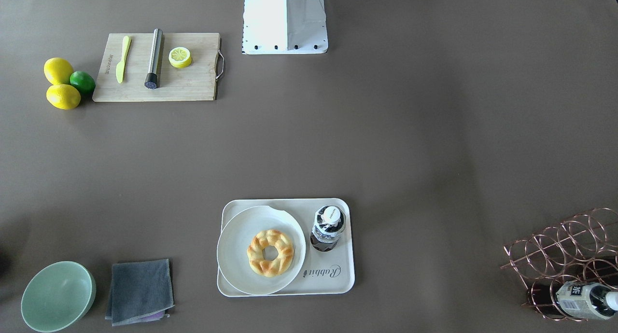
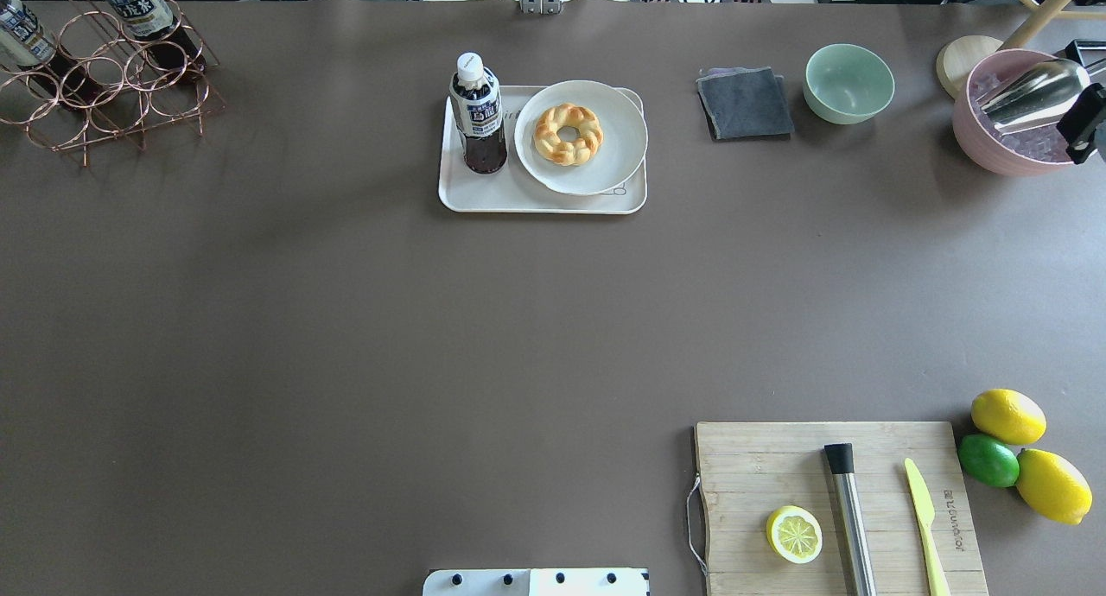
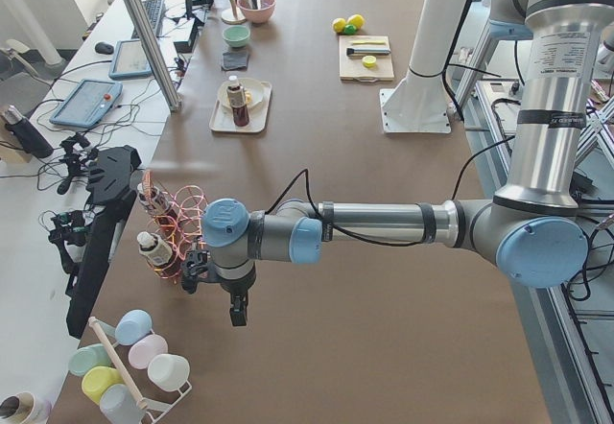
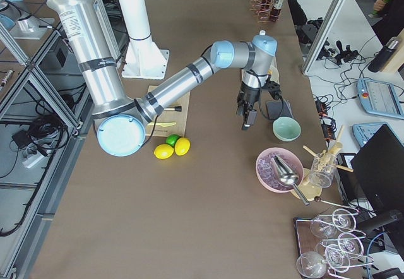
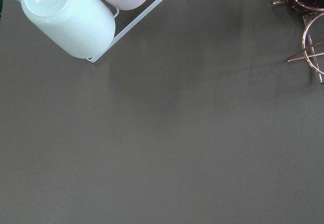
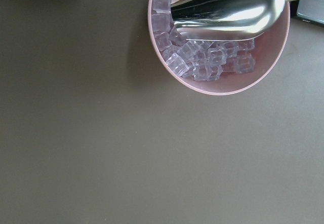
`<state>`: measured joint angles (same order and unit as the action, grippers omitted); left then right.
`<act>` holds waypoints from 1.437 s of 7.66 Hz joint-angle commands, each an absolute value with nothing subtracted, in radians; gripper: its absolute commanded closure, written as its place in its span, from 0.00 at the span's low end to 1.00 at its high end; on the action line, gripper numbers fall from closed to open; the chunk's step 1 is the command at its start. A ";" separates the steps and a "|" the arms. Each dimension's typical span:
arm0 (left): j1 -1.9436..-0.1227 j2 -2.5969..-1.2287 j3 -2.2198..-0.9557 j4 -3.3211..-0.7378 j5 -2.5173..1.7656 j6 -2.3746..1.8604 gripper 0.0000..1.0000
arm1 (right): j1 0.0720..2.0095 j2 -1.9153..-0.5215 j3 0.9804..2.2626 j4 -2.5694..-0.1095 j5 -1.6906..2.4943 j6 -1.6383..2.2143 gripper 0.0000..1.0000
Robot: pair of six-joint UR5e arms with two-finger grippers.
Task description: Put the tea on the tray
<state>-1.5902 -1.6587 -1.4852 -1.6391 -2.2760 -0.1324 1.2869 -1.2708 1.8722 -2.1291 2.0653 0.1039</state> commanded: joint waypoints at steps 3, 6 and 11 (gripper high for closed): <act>-1.578 -1.666 -1.493 -1.640 -2.280 -0.127 0.02 | 1.494 -1.469 1.654 -1.767 2.255 -0.128 0.00; -1.577 -1.666 -1.493 -1.637 -2.279 -0.127 0.02 | 1.586 -1.551 1.657 -1.758 2.353 -0.205 0.00; -1.554 -1.667 -1.491 -1.637 -2.278 -0.127 0.02 | 1.598 -1.549 1.654 -1.758 2.350 -0.190 0.00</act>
